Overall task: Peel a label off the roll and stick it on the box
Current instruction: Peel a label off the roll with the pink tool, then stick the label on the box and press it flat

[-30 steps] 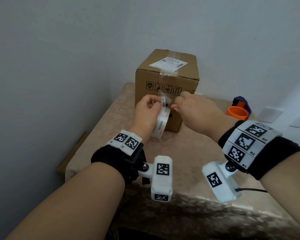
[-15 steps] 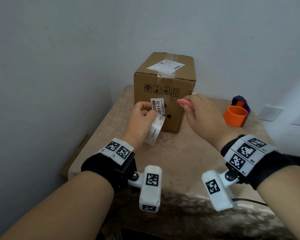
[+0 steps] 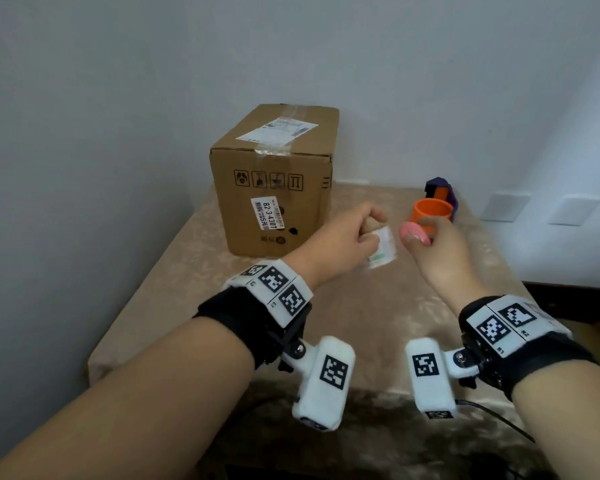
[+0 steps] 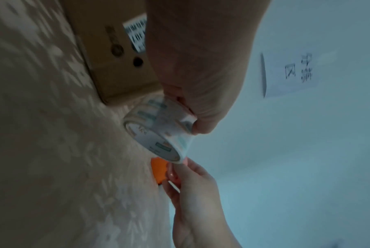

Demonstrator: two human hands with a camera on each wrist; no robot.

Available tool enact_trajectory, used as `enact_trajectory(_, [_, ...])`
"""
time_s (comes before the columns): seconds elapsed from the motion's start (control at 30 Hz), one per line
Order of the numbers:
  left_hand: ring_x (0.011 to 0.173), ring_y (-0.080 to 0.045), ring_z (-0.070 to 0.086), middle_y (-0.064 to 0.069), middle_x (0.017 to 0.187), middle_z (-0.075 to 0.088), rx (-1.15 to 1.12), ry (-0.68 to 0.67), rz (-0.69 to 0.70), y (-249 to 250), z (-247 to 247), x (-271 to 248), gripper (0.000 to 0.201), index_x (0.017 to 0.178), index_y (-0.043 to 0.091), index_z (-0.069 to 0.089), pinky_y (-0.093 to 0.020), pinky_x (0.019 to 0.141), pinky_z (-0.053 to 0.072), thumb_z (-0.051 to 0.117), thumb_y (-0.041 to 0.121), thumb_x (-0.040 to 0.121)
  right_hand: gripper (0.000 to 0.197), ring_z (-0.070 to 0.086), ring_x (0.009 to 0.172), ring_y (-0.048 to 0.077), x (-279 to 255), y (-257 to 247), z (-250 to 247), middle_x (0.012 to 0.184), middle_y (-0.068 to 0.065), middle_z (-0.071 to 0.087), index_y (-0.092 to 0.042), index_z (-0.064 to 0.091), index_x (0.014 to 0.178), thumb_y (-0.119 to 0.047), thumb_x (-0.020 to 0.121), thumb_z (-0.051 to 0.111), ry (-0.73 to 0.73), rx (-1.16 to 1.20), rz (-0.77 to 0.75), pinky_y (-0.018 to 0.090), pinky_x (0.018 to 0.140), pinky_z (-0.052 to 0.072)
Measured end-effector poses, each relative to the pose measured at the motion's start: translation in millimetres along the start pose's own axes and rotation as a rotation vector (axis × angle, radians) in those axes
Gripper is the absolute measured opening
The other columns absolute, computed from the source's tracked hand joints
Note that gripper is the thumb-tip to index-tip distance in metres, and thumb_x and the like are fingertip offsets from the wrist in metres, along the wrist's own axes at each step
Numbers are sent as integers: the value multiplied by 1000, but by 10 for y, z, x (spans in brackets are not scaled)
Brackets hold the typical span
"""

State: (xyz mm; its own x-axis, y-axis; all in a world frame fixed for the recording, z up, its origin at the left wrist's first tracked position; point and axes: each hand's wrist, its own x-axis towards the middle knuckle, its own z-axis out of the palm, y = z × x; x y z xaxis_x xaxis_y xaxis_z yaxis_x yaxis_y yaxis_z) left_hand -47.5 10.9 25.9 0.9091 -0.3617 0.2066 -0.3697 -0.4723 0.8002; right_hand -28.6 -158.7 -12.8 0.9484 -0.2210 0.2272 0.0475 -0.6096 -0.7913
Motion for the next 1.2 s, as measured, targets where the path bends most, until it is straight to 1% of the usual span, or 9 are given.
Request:
enact_trajectory(0.07, [68, -12, 46, 3, 79, 45, 107, -16, 14, 37, 92, 156, 28, 114, 16, 49, -26, 62, 43, 51, 9, 88, 38, 59, 100, 31, 64, 159, -28, 116, 17, 62, -6, 53, 122, -22, 88, 61, -21, 9, 78, 30, 79, 41])
enact_trajectory(0.2, [74, -19, 49, -1, 84, 50, 306, -6, 27, -70, 234, 397, 30, 118, 13, 46, -28, 63, 36, 48, 13, 89, 25, 61, 91, 30, 176, 337, -38, 107, 17, 65, -6, 60, 109, -18, 87, 61, -76, 11, 136, 31, 75, 43])
enact_trajectory(0.37, [106, -24, 57, -8, 110, 64, 473, 38, 72, -280, 396, 606, 29, 120, 9, 51, -24, 84, 35, 50, 9, 91, 21, 63, 95, 37, 289, 477, -51, 107, 21, 65, -4, 62, 104, -15, 87, 61, -101, -12, 200, 49, 86, 53])
enact_trajectory(0.53, [104, -26, 55, -1, 95, 53, 470, -59, 9, -451, 492, 632, 27, 113, 11, 52, -35, 92, 46, 53, 10, 87, 45, 54, 114, 34, 311, 572, -90, 121, 15, 60, -9, 54, 121, -31, 82, 65, -95, -204, 282, 45, 100, 43])
enact_trajectory(0.77, [108, -22, 55, -4, 113, 63, 514, 31, 117, -278, 344, 524, 30, 119, 13, 53, -29, 86, 41, 55, 23, 91, 37, 48, 118, 40, 269, 333, -74, 126, 20, 53, -14, 54, 121, -27, 86, 57, -29, -300, 75, 49, 98, 44])
enact_trajectory(0.9, [109, -19, 54, -3, 115, 63, 553, 134, 193, -100, 66, 341, 28, 119, 14, 54, -35, 92, 45, 51, 20, 92, 33, 47, 117, 38, 150, -23, 20, 126, 19, 52, -15, 57, 119, -22, 87, 57, -29, -313, -103, 45, 99, 41])
enact_trajectory(1.03, [98, -16, 51, -2, 112, 61, 596, 283, 265, -6, -305, 94, 24, 115, 13, 57, -31, 87, 43, 50, 18, 92, 33, 48, 118, 28, -6, -413, 137, 125, 13, 53, -16, 56, 121, -21, 88, 57, -34, -228, -234, 34, 98, 36])
enact_trajectory(1.13, [110, -19, 47, -3, 120, 55, 667, 411, 248, -124, -622, -85, 26, 116, 16, 55, -35, 97, 41, 53, 22, 90, 42, 50, 113, 22, -143, -662, 252, 132, 10, 46, -18, 47, 130, -24, 89, 56, -96, -114, -265, 38, 104, 39])
enact_trajectory(1.2, [123, -23, 39, -5, 132, 46, 703, 521, 151, -243, -840, -154, 36, 122, 18, 50, -42, 107, 34, 55, 29, 88, 55, 47, 120, 22, -200, -803, 353, 141, 8, 36, -22, 34, 138, -32, 89, 56, -144, -50, -287, 45, 109, 36])
